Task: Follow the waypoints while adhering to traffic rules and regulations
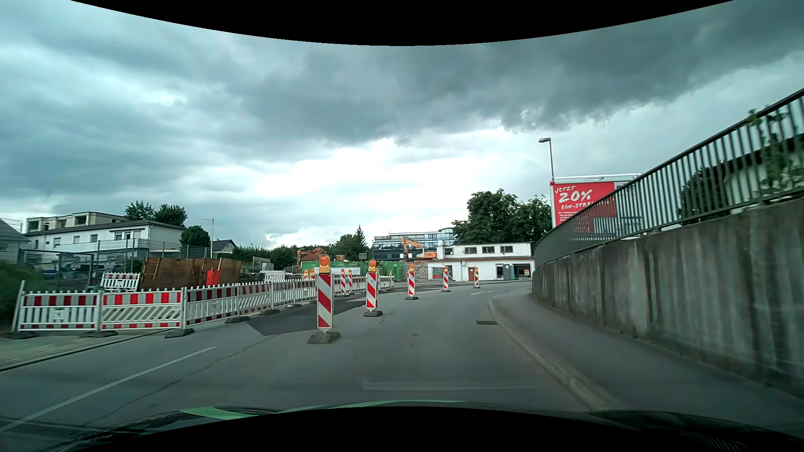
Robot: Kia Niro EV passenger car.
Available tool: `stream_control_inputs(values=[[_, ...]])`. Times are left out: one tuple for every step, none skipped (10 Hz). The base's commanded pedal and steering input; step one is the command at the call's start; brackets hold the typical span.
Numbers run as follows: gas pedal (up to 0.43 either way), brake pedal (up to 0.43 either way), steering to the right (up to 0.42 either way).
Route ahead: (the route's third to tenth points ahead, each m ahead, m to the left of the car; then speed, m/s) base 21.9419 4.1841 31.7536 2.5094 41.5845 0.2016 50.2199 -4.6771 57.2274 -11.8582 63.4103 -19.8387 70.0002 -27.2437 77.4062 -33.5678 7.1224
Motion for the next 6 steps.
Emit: stream_control_inputs(values=[[0.059, 0.000, 0.023], [0.067, 0.000, 0.023], [0.079, 0.000, 0.024], [0.079, 0.000, 0.024], [0.079, 0.000, 0.026], [0.079, 0.000, 0.026]])
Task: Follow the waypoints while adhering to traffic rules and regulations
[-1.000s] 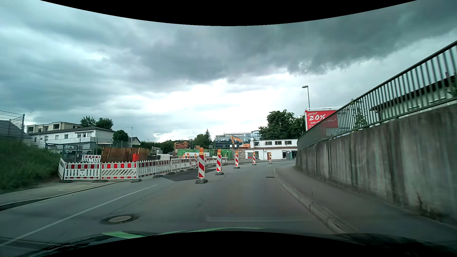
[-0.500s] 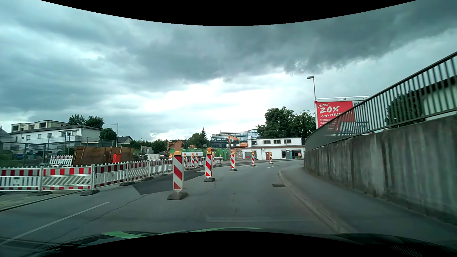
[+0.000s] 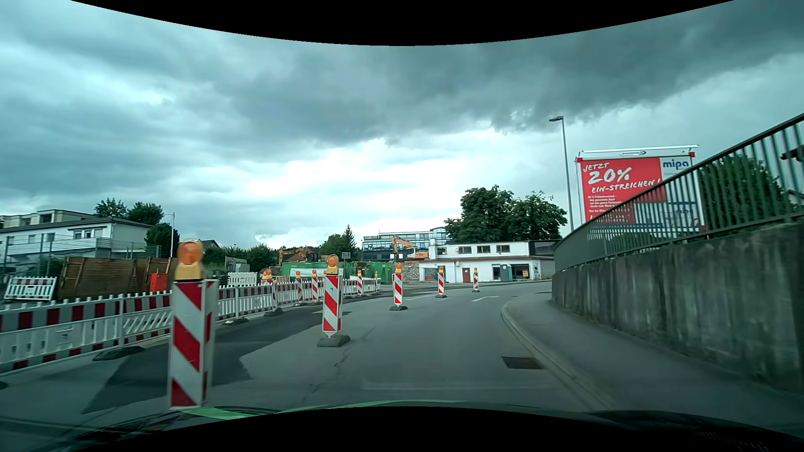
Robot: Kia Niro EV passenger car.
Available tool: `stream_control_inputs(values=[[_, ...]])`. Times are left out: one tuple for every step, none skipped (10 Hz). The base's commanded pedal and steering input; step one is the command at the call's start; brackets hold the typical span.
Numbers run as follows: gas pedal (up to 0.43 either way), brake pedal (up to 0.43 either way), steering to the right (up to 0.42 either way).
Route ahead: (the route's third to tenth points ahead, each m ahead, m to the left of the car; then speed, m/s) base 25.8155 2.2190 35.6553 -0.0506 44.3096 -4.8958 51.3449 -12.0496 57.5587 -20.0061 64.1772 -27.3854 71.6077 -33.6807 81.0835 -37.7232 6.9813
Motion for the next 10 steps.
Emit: stream_control_inputs(values=[[0.079, 0.000, 0.027], [0.079, 0.000, 0.031], [0.079, 0.000, 0.036], [0.079, 0.000, 0.043], [0.079, 0.000, 0.049], [0.079, 0.000, 0.054], [0.079, 0.000, 0.060], [0.079, 0.000, 0.065], [0.079, 0.000, 0.069], [0.079, 0.000, 0.072]])
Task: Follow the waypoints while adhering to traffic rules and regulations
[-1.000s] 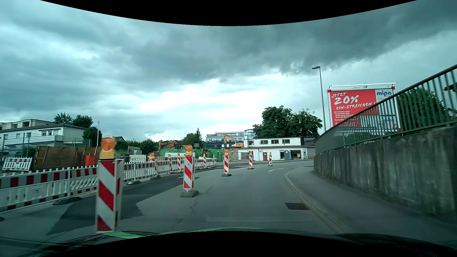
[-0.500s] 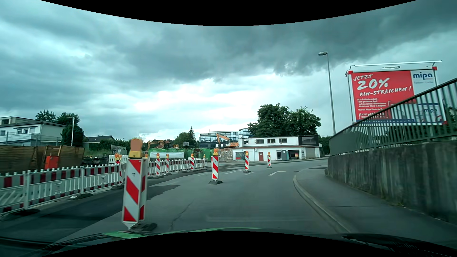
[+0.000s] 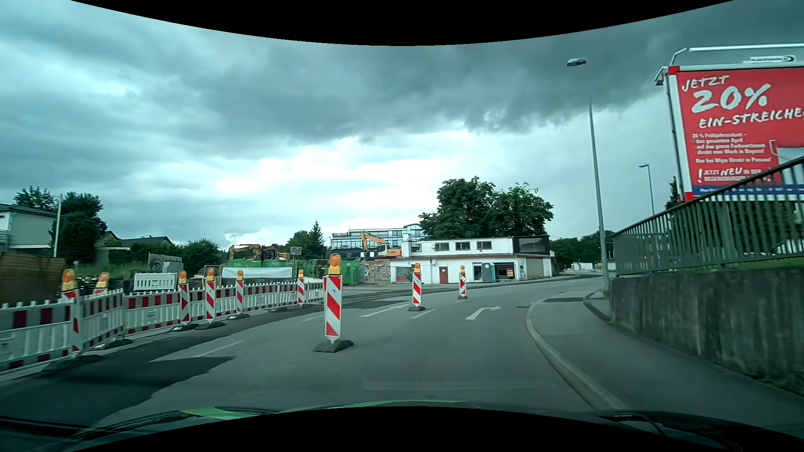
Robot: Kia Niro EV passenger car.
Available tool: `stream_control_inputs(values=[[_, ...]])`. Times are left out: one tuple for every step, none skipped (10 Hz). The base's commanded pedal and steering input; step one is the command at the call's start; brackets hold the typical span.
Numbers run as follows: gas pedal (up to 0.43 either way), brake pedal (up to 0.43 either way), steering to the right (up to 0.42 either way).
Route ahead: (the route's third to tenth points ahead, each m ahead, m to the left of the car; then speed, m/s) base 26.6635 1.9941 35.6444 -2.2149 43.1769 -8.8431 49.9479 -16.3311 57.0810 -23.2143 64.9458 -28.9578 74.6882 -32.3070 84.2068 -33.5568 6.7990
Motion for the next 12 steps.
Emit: stream_control_inputs(values=[[0.079, 0.000, 0.074], [0.079, 0.000, 0.079], [0.079, 0.000, 0.084], [0.079, 0.000, 0.085], [0.079, 0.000, 0.086], [0.079, 0.000, 0.087], [0.087, 0.000, 0.089], [0.087, 0.000, 0.091], [0.087, 0.000, 0.092], [0.087, 0.000, 0.094], [0.087, 0.000, 0.095], [0.087, 0.000, 0.096]])
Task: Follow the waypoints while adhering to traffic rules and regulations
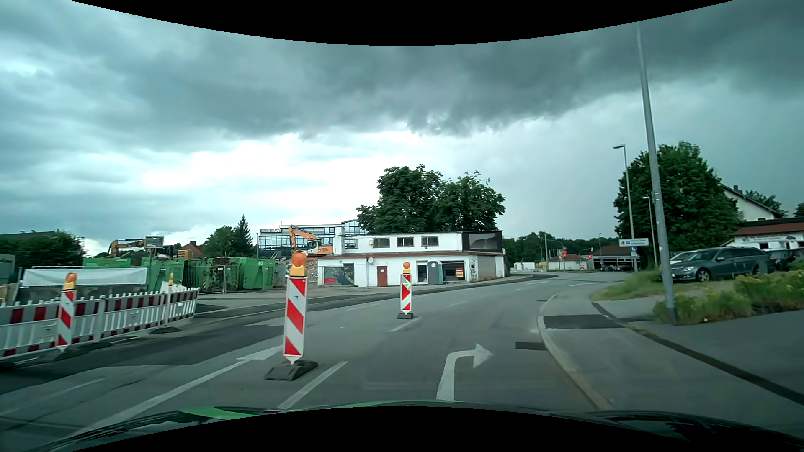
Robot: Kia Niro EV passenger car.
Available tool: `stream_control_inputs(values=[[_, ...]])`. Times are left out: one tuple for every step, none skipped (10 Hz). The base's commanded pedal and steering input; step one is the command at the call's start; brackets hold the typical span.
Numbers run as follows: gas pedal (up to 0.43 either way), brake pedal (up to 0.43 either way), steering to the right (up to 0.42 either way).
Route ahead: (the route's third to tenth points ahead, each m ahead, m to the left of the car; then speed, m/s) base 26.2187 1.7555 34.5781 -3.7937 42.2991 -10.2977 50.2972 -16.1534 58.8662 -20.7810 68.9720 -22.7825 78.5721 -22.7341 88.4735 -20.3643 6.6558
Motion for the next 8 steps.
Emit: stream_control_inputs(values=[[0.087, 0.000, 0.097], [0.087, 0.000, 0.100], [0.110, 0.000, 0.101], [0.110, 0.000, 0.101], [0.110, 0.000, 0.101], [0.110, 0.000, 0.101], [0.130, 0.000, 0.098], [0.130, 0.000, 0.096]])
